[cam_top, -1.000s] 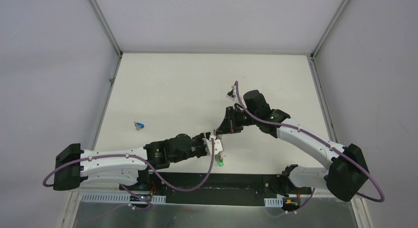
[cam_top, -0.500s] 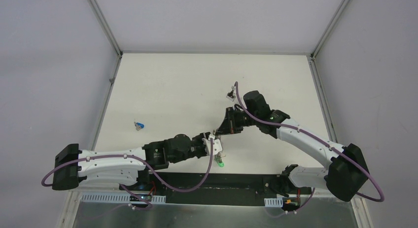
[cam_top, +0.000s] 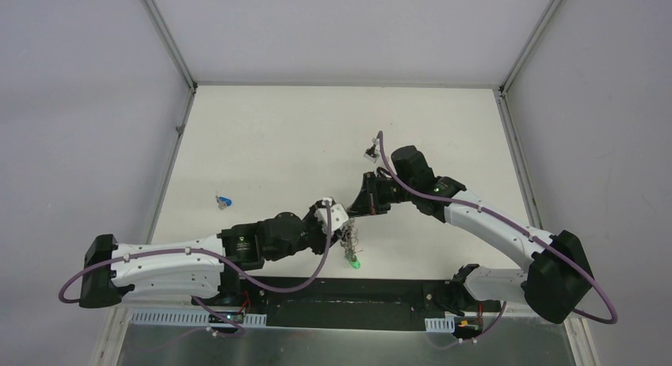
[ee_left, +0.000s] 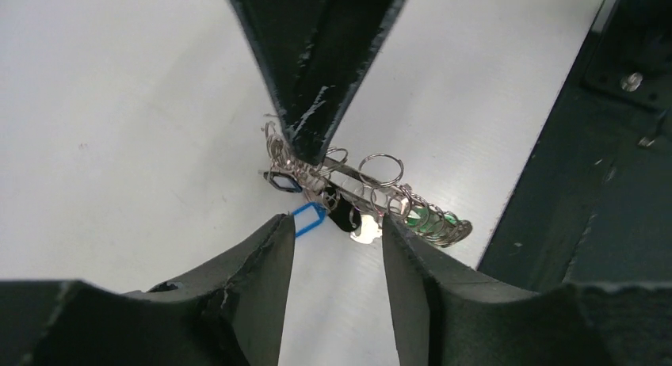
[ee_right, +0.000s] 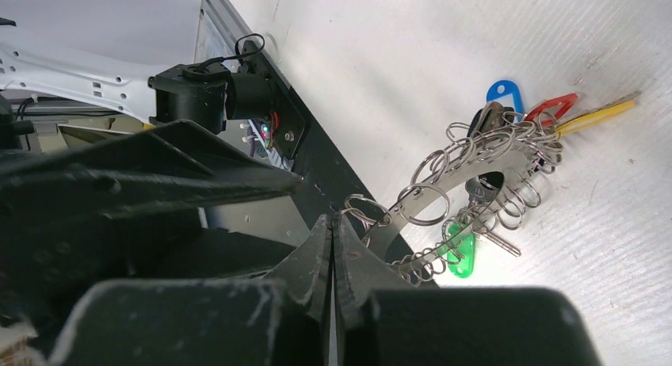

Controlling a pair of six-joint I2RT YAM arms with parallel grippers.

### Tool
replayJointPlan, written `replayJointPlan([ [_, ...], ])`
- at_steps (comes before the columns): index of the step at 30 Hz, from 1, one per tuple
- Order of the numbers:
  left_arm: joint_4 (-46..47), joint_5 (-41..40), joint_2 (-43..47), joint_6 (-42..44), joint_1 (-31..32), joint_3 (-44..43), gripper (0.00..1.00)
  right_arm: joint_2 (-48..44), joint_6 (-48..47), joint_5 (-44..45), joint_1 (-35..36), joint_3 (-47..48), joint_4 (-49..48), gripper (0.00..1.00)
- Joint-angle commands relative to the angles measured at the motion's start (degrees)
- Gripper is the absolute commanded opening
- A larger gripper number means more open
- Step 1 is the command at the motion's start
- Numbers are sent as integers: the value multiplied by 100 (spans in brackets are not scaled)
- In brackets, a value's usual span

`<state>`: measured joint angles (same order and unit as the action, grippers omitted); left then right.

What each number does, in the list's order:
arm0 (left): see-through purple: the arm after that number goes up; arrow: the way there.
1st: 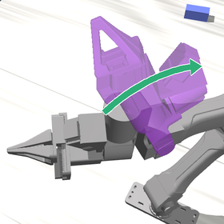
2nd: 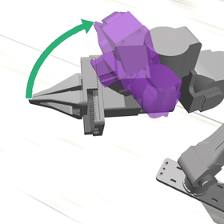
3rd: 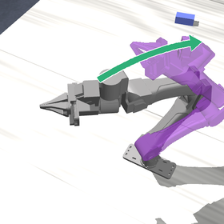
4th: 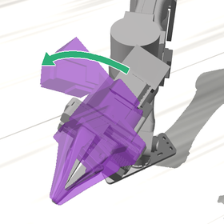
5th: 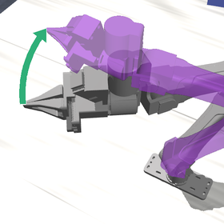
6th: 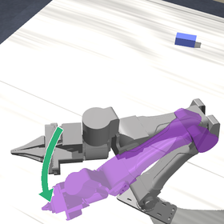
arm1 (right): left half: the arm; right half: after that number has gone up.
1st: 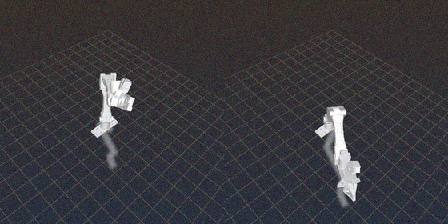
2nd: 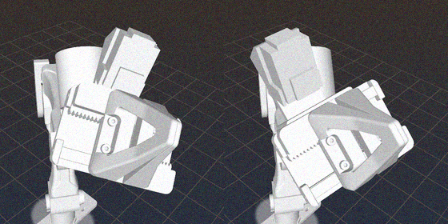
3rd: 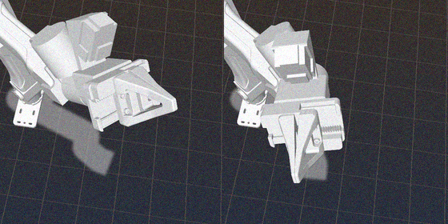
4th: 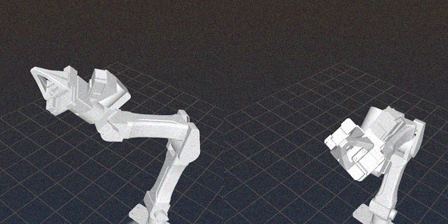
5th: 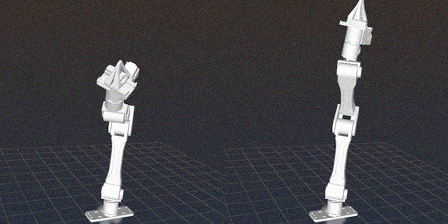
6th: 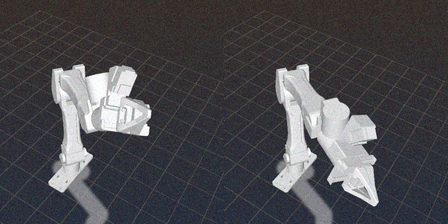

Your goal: Put the keys on the keyring

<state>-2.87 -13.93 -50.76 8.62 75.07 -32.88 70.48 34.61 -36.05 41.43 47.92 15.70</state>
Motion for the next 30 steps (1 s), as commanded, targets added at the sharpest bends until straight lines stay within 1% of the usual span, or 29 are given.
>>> replayJointPlan([
  [1, -787, -877, 381, -2305, 52, -479, 49, 7, 99, -105, -30, 14, -339, 0],
  [4, -1350, -1198, 472, -3806, 52, -643, 50, 25, 101, -112, -30, 26, -342, 0],
  [6, -1669, -1266, 471, -4704, 47, -714, 42, 31, 98, -113, -30, 29, -349, 0],
  [7, -1717, -1204, 484, -5027, 48, -724, 39, 36, 98, -104, -34, 31, -349, 0],
  [8, -1753, -1143, 474, -5337, 44, -740, 38, 38, 99, -108, -30, 33, -347, 0],
  [11, -2005, -1112, 430, -6272, 45, -815, 39, 43, 99, -117, -31, 18, -349, 0],
  [13, -2216, -1105, 387, -6637, 43, -859, 39, 60, 99, -113, -34, 8, -349, 0],
  [18, -2619, -1173, 339, -6690, 36, -858, 44, 94, 106, -74, -29, -36, -367, 0],
  [20, -2884, -1155, 339, -6753, -7, -794, 50, 148, 92, -49, -30, -44, -333, 0],
  [21, -3006, -1062, 331, -6758, -76, -773, 51, 192, 85, -28, -30, -46, -304, 1],
  [22, -3088, -893, 312, -6749, -192, -729, 51, 233, 67, -14, -25, -51, -278, 5],
  [24, -3125, -299, 252, -6645, -597, -581, 53, 372, 30, -14, -13, -72, -263, 13],
  [25, -3124, 125, 205, -6577, -876, -516, 53, 464, 16, -23, -5, -68, -238, 15],
  [27, -3119, 900, 40, -6409, -1546, -403, 53, 661, 6, -8, 12, -36, -149, 24],
  [30, -3064, 1697, -267, -6124, -2378, -285, 55, 1025, 2, -27, 76, 35, -87, 33],
])
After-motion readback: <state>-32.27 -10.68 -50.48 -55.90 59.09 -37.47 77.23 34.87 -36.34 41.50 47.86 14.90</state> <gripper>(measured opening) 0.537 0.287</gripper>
